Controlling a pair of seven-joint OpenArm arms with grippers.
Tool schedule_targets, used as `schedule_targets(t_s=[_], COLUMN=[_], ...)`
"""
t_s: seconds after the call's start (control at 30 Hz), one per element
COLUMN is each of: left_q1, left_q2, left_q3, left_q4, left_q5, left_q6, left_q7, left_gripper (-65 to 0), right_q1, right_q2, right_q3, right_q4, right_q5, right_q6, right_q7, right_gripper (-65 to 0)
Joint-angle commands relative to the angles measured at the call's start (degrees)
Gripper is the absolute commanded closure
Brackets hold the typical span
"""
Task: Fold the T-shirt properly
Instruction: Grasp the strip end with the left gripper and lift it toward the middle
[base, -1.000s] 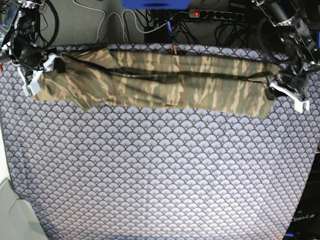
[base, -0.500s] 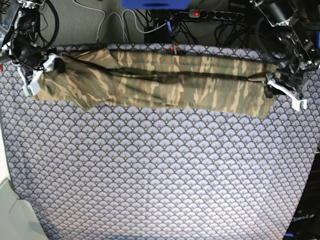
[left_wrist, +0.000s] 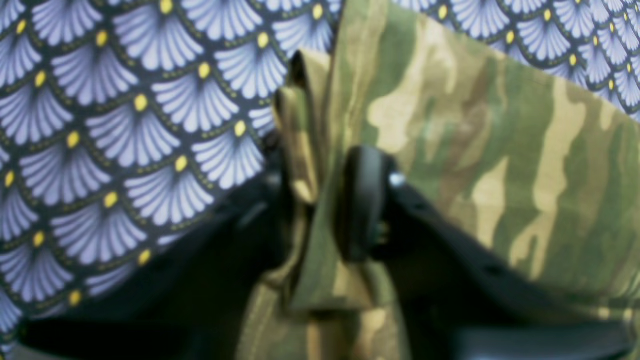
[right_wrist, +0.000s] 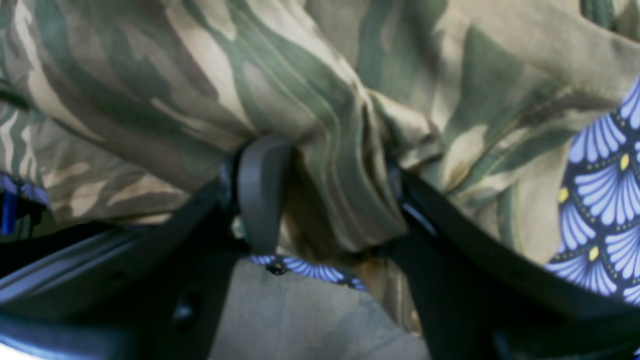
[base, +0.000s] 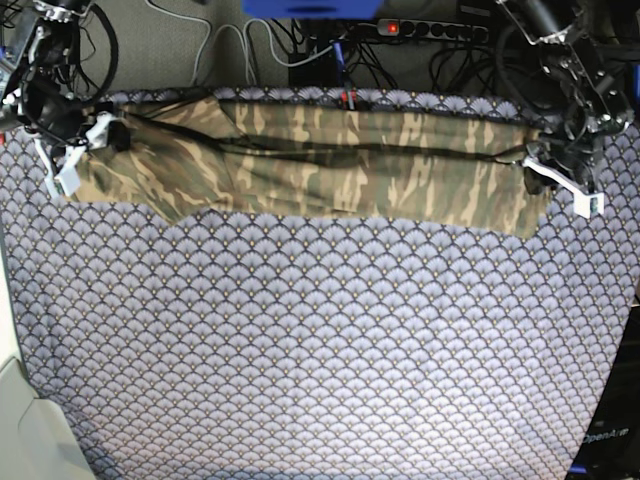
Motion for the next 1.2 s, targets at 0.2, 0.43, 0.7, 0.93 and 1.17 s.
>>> schedule_targets(t_s=[0.2, 0.43, 0.7, 0.93, 1.17], left_q1=[-1.16, -0.55, -1.25, -0.46, 4.73], left_q2=[0.79, 2.72, 6.85, 12.30, 15.29], left_q3=[0.56, 7.42, 19.99, 29.05, 36.87], left_q4=[2.43, 18.07, 33.81, 34.95, 35.48], left_q5=[1.37, 1.37, 1.90, 5.07, 12.10], left_q6=[-0.37, -0.37, 0.07, 2.18, 16.69], left_q7=[8.95, 9.30, 17.65, 17.83, 8.69], left_gripper=[-0.3, -0.3, -0.3, -0.3, -0.3], right_q1=[0.33, 0.33, 0.25, 0.33, 0.42], right_q2=[0.81, 0.81, 0.81, 0.81, 0.81], right_q3=[0.32, 0.32, 0.23, 0.23, 0.23], right_q4=[0.70, 0.70, 0.70, 0.70, 0.70], right_q5=[0.27, 0.27, 0.27, 0.27, 0.27], right_q6=[0.17, 0.17, 0.17, 0.17, 0.17], right_q7=[0.87, 0.87, 0.78, 0.78, 0.87], right_gripper=[-28.0, -28.0, -27.9, -27.8, -27.8])
